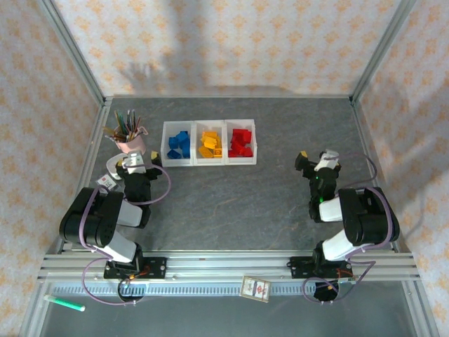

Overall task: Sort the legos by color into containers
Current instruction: Reset both arms

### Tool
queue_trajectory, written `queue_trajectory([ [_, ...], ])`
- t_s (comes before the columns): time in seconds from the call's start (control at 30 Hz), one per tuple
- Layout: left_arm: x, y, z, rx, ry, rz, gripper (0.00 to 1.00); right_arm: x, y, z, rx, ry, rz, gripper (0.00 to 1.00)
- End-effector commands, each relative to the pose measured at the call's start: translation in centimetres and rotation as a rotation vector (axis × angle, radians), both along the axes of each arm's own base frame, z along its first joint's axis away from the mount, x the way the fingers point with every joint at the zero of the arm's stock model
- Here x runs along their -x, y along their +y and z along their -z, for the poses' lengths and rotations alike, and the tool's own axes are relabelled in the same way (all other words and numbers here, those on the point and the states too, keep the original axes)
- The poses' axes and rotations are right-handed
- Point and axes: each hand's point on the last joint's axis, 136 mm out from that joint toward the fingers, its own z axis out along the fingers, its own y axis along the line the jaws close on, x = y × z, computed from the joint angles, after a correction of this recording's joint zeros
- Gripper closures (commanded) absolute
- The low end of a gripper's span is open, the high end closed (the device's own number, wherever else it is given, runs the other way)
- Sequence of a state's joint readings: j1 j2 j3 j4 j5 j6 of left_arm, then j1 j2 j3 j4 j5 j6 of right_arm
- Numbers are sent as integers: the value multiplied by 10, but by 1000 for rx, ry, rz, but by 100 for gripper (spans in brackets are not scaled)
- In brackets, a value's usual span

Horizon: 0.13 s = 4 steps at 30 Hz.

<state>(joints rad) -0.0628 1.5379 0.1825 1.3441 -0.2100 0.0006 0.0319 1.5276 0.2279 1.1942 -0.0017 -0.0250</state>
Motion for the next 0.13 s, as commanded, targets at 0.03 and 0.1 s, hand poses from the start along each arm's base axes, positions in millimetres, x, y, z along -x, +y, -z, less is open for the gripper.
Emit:
queue_trajectory([
  [0.03,-1,7,-10,16,-43,-28,0,-4,2,-12,12,-39,-15,0],
  [0.1,-4,-2,-10,5,-38,31,0,-3,2,-13,14,-45,-15,0],
])
